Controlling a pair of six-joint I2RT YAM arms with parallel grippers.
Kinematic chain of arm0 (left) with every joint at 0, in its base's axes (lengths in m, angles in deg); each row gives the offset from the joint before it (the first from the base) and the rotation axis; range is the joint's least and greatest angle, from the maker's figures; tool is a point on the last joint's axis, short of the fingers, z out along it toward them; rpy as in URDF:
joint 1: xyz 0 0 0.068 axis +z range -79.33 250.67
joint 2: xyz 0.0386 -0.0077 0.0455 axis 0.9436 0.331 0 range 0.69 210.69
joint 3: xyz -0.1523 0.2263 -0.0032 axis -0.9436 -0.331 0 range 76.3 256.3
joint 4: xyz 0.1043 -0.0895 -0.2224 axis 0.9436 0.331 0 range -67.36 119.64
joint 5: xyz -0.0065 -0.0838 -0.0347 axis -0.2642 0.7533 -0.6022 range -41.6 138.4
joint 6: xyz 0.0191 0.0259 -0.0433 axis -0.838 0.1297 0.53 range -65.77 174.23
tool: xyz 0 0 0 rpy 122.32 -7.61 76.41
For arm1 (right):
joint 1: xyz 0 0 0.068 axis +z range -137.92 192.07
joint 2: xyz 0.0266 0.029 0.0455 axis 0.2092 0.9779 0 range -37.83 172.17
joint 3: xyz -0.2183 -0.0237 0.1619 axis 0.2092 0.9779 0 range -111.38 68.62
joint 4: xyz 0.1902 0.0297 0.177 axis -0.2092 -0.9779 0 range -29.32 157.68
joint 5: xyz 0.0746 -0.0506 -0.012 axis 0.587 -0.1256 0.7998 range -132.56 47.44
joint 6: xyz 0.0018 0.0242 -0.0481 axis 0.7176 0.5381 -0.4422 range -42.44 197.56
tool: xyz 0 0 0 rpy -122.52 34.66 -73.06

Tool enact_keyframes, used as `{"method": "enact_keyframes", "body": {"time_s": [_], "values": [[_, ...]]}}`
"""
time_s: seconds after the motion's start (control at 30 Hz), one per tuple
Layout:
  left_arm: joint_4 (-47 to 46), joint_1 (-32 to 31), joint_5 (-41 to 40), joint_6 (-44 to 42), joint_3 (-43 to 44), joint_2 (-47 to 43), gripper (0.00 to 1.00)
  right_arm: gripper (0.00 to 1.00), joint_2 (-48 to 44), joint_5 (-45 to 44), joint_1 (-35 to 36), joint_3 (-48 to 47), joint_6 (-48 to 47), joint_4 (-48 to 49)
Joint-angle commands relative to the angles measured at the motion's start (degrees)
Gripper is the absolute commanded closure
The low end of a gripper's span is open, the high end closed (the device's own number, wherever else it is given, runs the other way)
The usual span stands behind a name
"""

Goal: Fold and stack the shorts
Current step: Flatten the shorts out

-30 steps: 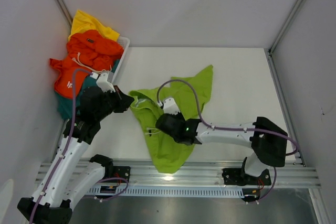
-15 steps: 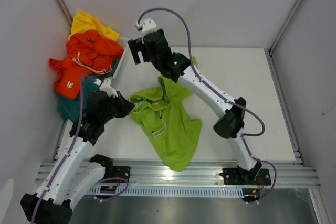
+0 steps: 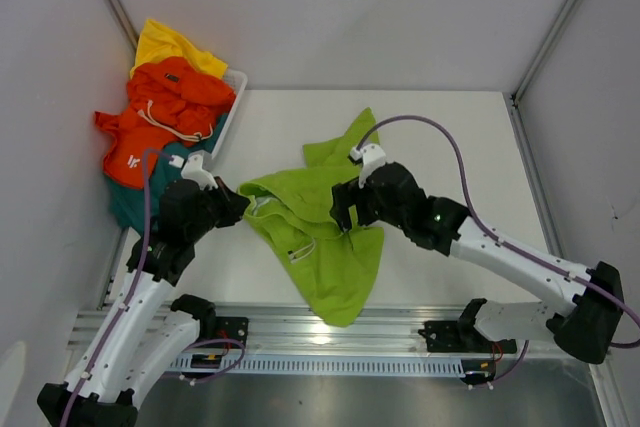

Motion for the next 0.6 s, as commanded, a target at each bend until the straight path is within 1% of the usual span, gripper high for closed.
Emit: {"method": "enact_keyframes", "body": {"time_s": [0.0,0.03,0.07,0.1,0.13,0.17,0.2,0.23,0.27,0.33,0.37,0.47,0.57], "values": [[0.1,-0.2,-1.2,1.3,0.5,-0.6,1.0,0.11,-3.8,-1.1,8.1,7.4,4.8,0.3],[0.2,-0.2,-1.2,1.3,0.6,-0.5,1.0,0.14,-4.8,-2.2,10.0,8.5,5.5,0.1],[0.3,-0.2,-1.4,1.4,0.6,-0.1,1.0,0.22,-5.7,-3.1,11.7,9.5,6.3,-0.6],[0.4,-0.2,-1.6,1.7,0.7,0.1,1.0,0.23,-7.2,-3.9,13.6,11.4,7.4,-0.7],[0.4,-0.2,-1.7,1.8,0.6,0.2,1.0,0.26,-7.9,-5.5,17.7,12.3,7.7,-0.7],[0.4,-0.2,-1.7,1.8,0.7,0.4,1.0,0.3,-8.2,-6.6,19.9,13.5,8.2,-0.9],[0.4,-0.2,-2.0,2.1,0.9,0.5,1.0,0.3,-8.6,-7.5,22.1,13.9,8.6,-0.8],[0.4,-0.2,-2.2,2.3,0.8,0.7,1.0,0.33,-8.4,-9.4,26.6,14.4,8.9,-0.8],[0.4,-0.2,-2.6,2.5,0.8,0.8,1.0,0.37,-8.1,-10.5,28.9,15.0,9.1,-1.0],[0.5,-0.2,-2.9,2.5,0.9,0.9,1.0,0.38,-6.3,-12.2,32.9,15.3,9.3,-1.0],[0.6,-0.2,-3.0,2.6,0.9,0.9,1.0,0.42,-5.4,-13.4,35.9,15.2,9.6,-1.5],[0.5,-0.2,-3.0,2.5,1.0,1.1,1.0,0.44,-2.1,-13.7,39.4,15.1,10.6,-1.9],[0.8,-0.2,-3.0,2.6,1.2,1.2,1.0,0.44,0.7,-12.9,42.1,15.1,11.4,-1.8]]}}
